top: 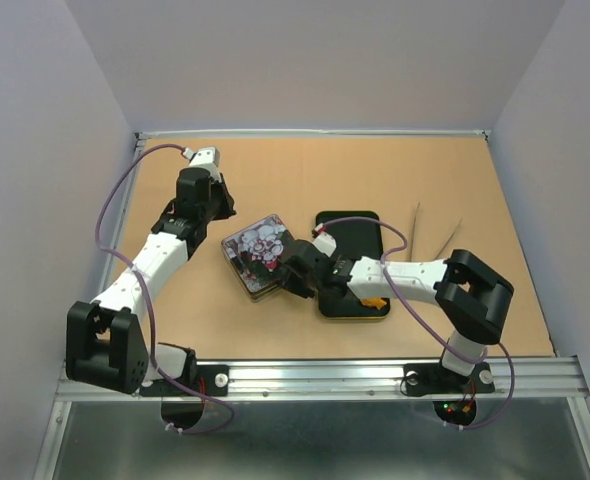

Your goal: Pack the cookies

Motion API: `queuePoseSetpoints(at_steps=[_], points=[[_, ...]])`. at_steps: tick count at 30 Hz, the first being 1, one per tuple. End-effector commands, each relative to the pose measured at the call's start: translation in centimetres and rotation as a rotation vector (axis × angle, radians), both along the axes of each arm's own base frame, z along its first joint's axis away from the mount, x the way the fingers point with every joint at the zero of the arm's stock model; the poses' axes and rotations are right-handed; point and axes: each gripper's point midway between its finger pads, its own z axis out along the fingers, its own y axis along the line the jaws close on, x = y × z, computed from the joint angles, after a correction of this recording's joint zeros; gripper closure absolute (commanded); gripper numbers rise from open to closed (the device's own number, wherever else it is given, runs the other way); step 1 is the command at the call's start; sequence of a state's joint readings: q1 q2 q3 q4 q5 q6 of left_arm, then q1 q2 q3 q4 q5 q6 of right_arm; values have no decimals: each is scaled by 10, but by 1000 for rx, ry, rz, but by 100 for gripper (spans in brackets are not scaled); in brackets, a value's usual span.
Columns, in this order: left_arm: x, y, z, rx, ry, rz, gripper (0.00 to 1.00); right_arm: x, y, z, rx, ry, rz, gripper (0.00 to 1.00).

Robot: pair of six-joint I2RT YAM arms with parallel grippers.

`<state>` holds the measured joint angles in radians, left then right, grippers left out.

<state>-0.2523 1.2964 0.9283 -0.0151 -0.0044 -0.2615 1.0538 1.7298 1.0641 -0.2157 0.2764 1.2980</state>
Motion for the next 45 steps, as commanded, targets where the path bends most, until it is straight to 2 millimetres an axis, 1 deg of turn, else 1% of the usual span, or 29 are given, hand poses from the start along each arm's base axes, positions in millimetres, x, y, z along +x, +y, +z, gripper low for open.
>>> queuePoseSetpoints(at_steps=[1, 2, 3, 8, 10, 11, 12, 13, 14, 15, 16, 17, 18, 20, 22, 23, 26, 29, 33, 34, 36, 37, 38, 39, 40, 42, 43, 44, 45], points=[[-1, -35, 16, -58, -72, -168, 94, 20, 12, 23, 51, -58, -23, 68], [-2, -39, 14, -59, -69, -183, 100, 20, 12, 22, 51, -58, -24, 68], [-4, -46, 14, -71, -68, -225, 100, 21, 12, 23, 50, -60, -23, 68], [-12, -66, 12, -104, -69, -328, 100, 26, 11, 24, 50, -64, -28, 69], [-12, -70, 3, -106, -45, -341, 100, 27, 11, 23, 49, -62, -30, 69], [-11, -72, -6, -102, -16, -345, 100, 28, 10, 22, 47, -59, -31, 69], [-11, -71, -6, -100, -13, -342, 100, 29, 9, 21, 47, -59, -34, 69], [-9, -67, -24, -79, 46, -317, 100, 29, 9, 21, 48, -58, -35, 69], [-7, -64, -35, -57, 83, -303, 100, 30, 8, 20, 44, -55, -38, 69], [-2, -60, -42, -36, 111, -278, 100, 31, 7, 19, 44, -54, -38, 69], [4, -53, -70, 4, 182, -233, 100, 31, 7, 19, 44, -52, -40, 69], [-6, -49, -90, 38, 278, -236, 100, 31, 7, 18, 42, -51, -42, 69], [-5, -49, -110, 52, 344, -240, 100, 32, 6, 16, 40, -48, -44, 69], [-7, -47, -125, 66, 396, -232, 100, 32, 5, 15, 40, -42, -47, 69], [-4, -40, -132, 96, 415, -191, 100, 31, 6, 14, 43, -36, -48, 70], [-3, -38, -131, 98, 409, -184, 100, 32, 5, 14, 43, -36, -49, 70], [0, -36, -118, 84, 365, -165, 100, 30, 4, 14, 45, -34, -48, 70], [5, -31, -103, 86, 313, -135, 100, 30, 2, 14, 42, -36, -51, 70], [17, -25, -64, 58, 183, -96, 100, 31, 0, 19, 41, -52, -49, 71], [17, -18, -48, 41, 134, -76, 100, 31, -1, 23, 43, -65, -47, 71], [21, -13, -25, 7, 47, -51, 100, 31, -7, 27, 38, -80, -51, 71], [18, -9, -11, -1, 3, -39, 100, 30, -8, 35, 49, -92, -51, 71], [19, -5, -1, -8, -38, -28, 100, 29, -14, 34, 41, -93, -56, 71], [14, -1, 11, -10, -80, -21, 100, 27, -16, 35, 42, -93, -57, 71], [15, 0, 21, -13, -115, -15, 100, 24, -21, 39, 49, -97, -60, 71], [9, 3, 27, -10, -149, -11, 100, 21, -27, 41, 45, -100, -62, 69], [6, 4, 43, -20, -198, -11, 100, 20, -29, 46, 52, -105, -63, 69], [5, 11, 48, -11, -221, 21, 100, 18, -34, 50, 56, -111, -66, 69], [0, 14, 56, -11, -250, 34, 100, 17, -37, 53, 57, -115, -68, 69]])
